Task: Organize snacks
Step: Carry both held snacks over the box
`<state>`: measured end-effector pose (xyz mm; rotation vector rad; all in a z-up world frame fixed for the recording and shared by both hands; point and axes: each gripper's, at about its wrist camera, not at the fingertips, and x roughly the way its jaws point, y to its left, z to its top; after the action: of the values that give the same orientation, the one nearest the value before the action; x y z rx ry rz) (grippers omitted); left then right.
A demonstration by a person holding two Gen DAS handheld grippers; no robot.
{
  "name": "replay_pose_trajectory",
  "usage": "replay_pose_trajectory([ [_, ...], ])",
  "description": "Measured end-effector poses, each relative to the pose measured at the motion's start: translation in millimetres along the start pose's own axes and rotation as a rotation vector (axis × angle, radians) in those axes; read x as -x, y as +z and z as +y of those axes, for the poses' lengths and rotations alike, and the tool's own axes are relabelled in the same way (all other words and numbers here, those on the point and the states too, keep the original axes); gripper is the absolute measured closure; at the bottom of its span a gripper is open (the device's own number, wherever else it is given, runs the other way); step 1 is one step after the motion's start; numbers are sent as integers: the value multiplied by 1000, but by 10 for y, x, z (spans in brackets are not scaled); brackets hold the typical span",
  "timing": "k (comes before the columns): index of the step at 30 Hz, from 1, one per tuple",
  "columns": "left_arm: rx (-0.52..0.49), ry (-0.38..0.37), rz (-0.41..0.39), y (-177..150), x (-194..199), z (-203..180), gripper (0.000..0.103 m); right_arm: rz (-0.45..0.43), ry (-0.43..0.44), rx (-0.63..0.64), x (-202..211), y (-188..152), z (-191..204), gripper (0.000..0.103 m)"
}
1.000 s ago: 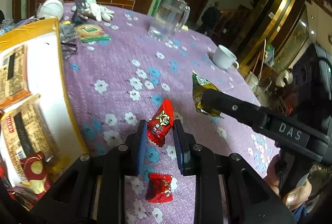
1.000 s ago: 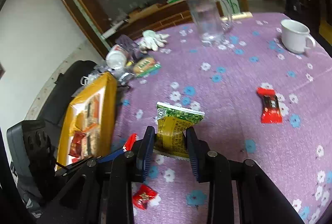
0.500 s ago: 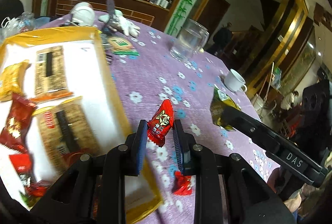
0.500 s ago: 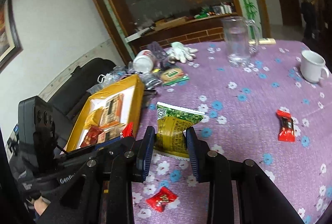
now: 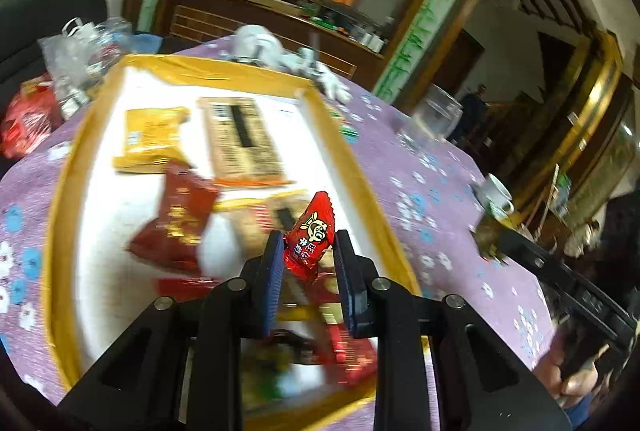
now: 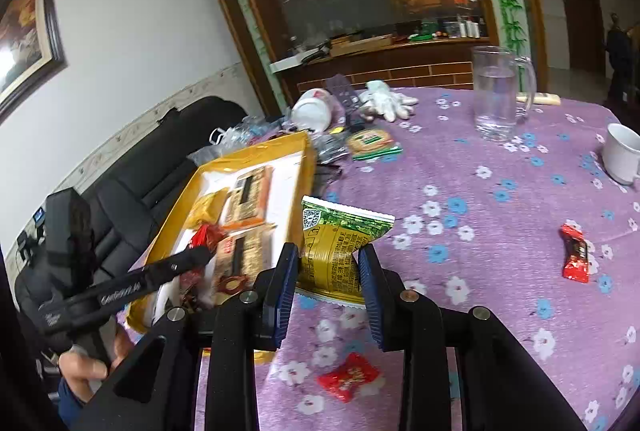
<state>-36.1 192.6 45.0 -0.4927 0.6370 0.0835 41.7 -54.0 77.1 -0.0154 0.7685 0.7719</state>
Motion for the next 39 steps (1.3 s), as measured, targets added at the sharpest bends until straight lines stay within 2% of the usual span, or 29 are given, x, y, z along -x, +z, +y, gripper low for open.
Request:
replay_pose_trajectory([
  [7, 63, 17, 9, -4, -80, 196, 81, 59, 61, 66, -95, -25, 444, 71],
  [15, 85, 65, 7, -28, -62, 268, 81, 148, 90, 150, -507, -100, 925, 72],
  [21, 48, 124, 15, -39, -116, 208, 80, 178, 81, 181, -767, -291, 996, 72],
  [28, -64, 231, -33, -69, -102, 2, 80, 149, 76, 244, -754, -380, 1061, 72],
  [39, -109, 321, -67, -85, -78, -26, 80, 128, 43, 241, -754, -364, 1032, 72],
])
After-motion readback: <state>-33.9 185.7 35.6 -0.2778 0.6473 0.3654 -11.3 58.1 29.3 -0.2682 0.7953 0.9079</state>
